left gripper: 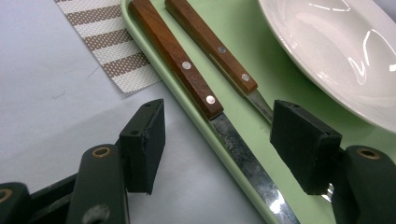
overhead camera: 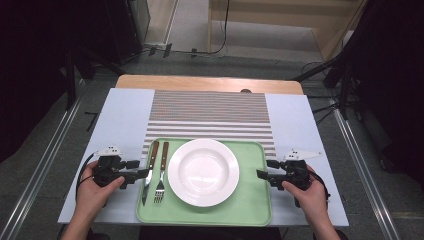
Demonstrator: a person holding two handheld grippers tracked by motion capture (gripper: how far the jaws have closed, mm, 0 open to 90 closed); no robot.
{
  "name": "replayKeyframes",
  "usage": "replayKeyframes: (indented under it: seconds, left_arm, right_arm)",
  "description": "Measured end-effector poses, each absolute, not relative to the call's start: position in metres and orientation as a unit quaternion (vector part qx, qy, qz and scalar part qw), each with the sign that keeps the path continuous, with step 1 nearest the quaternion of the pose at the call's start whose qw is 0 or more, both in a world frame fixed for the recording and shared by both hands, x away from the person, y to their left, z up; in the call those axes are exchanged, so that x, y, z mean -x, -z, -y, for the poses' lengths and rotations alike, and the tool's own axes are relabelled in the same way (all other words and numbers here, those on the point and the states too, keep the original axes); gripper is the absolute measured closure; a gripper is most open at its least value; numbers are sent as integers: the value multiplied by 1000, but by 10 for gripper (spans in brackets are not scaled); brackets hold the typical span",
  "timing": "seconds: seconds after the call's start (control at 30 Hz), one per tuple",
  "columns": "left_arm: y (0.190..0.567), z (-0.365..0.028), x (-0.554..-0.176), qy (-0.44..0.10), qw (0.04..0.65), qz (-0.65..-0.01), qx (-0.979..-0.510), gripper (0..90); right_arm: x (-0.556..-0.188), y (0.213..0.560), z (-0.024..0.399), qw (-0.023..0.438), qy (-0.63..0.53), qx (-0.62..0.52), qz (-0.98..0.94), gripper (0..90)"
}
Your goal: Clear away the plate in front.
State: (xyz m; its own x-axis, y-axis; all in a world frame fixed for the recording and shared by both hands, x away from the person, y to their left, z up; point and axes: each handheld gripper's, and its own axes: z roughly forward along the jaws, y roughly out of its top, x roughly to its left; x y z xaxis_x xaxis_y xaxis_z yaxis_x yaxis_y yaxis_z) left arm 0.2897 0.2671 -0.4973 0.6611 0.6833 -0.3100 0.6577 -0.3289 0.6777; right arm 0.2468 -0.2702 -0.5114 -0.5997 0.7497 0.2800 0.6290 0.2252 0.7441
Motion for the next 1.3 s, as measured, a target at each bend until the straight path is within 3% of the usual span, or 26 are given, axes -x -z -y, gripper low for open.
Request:
replayKeyframes:
  seconds: [1.2,1.3]
  left_arm:
    - [498,-267,-290,-10,405,-414,-815,356]
    - [498,-266,-290,-13,406,-416,-814,303]
  right_arm:
    - [-247,512,269,67,-437,-441,-781,339]
    - [-247,512,269,67,-437,-441,-781,339]
